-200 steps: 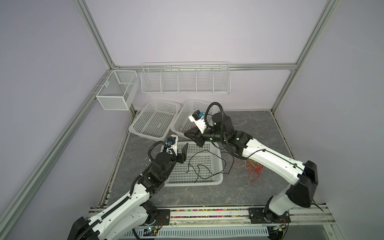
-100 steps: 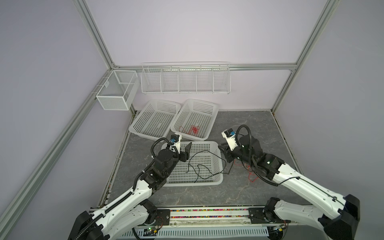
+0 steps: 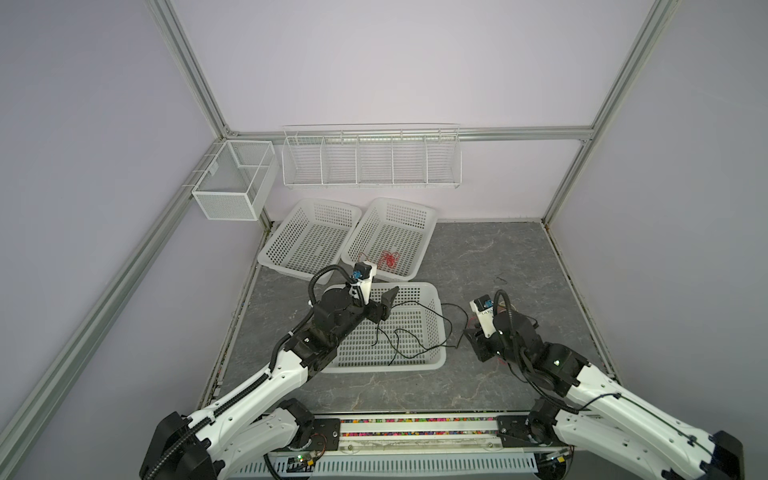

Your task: Untangle the cables

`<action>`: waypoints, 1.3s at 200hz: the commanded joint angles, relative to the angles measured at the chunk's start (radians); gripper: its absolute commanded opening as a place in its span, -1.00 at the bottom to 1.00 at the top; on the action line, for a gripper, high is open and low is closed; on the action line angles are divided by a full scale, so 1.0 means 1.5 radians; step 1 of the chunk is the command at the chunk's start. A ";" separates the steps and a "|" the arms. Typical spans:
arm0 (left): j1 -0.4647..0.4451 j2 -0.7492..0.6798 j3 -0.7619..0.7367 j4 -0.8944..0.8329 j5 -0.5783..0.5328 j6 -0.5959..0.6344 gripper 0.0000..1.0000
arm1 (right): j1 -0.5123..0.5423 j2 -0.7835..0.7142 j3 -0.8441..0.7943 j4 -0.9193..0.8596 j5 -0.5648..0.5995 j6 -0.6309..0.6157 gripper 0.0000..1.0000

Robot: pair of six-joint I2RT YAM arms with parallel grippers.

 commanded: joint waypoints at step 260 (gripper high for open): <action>0.003 0.051 0.038 0.010 0.030 0.010 0.57 | 0.039 0.111 -0.130 0.304 -0.038 0.022 -0.80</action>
